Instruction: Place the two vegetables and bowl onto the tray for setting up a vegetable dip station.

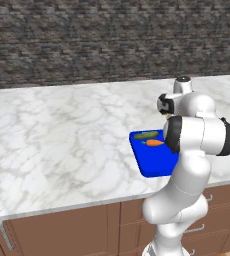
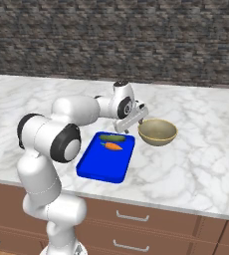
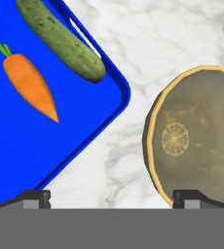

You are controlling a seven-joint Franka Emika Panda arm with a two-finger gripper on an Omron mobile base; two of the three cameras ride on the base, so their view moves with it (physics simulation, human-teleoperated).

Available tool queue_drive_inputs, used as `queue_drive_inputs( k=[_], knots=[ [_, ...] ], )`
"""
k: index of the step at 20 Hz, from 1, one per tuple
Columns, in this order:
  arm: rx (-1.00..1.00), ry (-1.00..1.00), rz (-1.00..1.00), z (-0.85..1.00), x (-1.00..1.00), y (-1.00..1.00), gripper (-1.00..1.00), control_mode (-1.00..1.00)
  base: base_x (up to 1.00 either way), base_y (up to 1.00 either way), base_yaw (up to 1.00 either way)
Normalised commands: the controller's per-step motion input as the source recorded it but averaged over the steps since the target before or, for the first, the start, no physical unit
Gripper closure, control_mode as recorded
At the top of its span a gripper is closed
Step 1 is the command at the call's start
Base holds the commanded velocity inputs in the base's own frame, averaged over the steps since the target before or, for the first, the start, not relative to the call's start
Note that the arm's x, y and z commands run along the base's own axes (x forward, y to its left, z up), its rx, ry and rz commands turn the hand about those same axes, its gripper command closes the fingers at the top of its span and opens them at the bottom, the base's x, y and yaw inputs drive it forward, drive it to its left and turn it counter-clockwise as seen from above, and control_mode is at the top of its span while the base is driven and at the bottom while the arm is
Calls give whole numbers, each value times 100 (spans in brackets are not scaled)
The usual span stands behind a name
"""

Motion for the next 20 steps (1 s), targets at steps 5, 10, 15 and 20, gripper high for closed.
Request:
queue_drive_inputs(
  k=[5,10,15,20],
  knots=[
    [0,0,3,-6,7,-19,-100,-100,0,0,0],
    [0,0,3,-8,5,-7,-100,-100,0,0,0],
    [0,0,0,-11,11,0,-100,-100,0,0,0],
    [0,0,0,-14,11,0,-100,-100,0,0,0]
  ],
)
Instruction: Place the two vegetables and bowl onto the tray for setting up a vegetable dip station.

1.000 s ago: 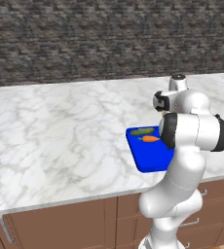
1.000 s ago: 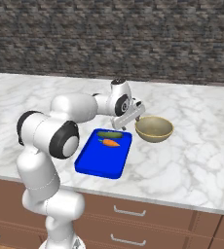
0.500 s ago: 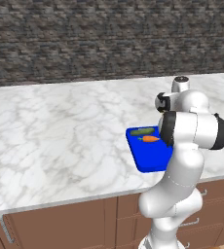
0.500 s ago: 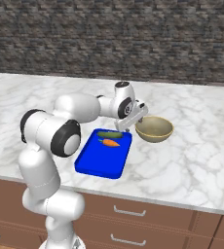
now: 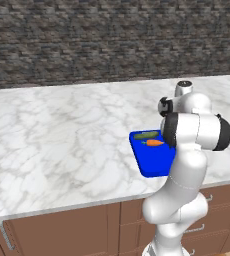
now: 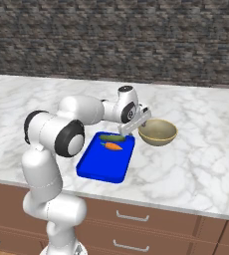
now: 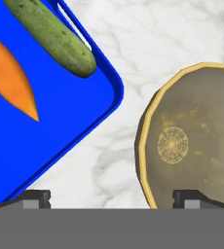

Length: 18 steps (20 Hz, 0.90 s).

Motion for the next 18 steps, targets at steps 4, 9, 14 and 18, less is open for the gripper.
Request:
queue_drive_inputs(
  k=[4,9,14,18],
  knots=[
    [0,0,1,-9,8,-4,-100,-100,0,0,0],
    [0,0,3,-13,2,-11,-100,-100,0,0,0],
    [0,-1,3,-13,6,-11,-100,-100,0,0,0],
    [0,-1,3,-16,6,-7,-100,-100,0,0,0]
  ],
)
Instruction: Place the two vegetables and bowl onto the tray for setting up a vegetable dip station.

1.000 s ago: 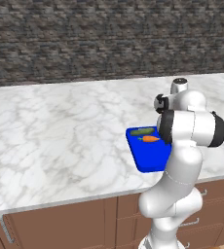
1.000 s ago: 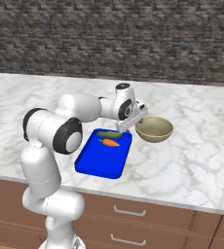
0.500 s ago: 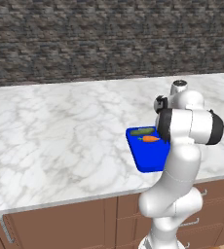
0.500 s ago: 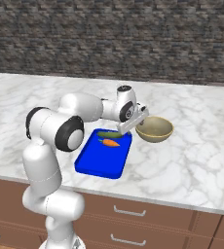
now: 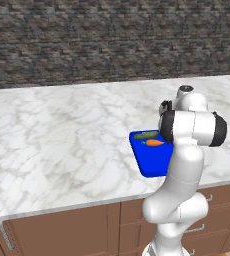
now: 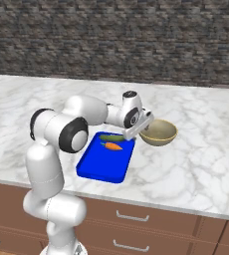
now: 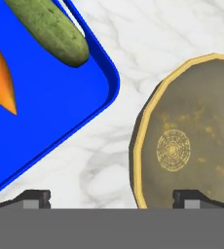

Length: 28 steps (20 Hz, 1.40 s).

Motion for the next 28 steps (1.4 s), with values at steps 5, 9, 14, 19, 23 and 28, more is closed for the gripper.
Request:
queue_drive_inputs(
  k=[5,9,14,19,23,28],
  knots=[
    [0,-1,3,-16,12,-5,-100,-100,0,0,0],
    [0,-1,3,-14,13,-4,-100,-100,0,0,0],
    [0,0,1,-9,19,-4,-100,-100,0,0,0],
    [0,0,0,-6,25,-1,-100,-100,0,0,0],
    [0,0,0,0,30,0,-100,-100,0,0,0],
    [0,0,0,0,21,-1,-100,-100,0,0,0]
  ],
)
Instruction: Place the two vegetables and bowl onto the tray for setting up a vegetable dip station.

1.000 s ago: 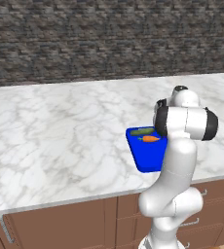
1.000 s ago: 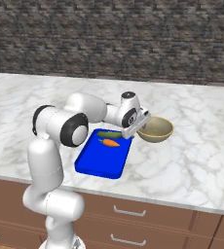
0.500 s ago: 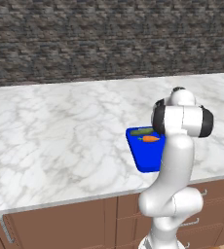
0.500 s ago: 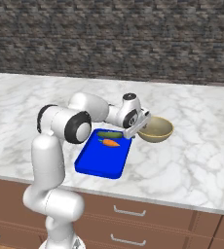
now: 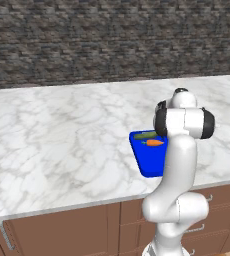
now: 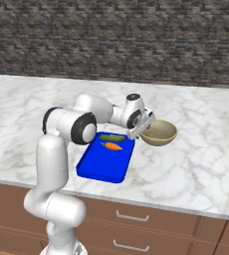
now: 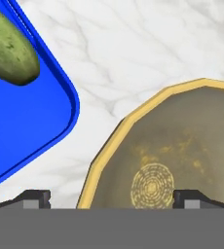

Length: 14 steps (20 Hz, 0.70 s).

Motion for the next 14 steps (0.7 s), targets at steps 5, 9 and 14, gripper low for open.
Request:
queue_drive_inputs(
  k=[5,9,14],
  knots=[
    [0,0,0,-12,4,0,-100,-100,0,0,0],
    [0,0,0,-22,0,-1,-100,-100,0,0,0],
    [0,-1,0,-22,0,0,-100,-100,0,0,0]
  ],
)
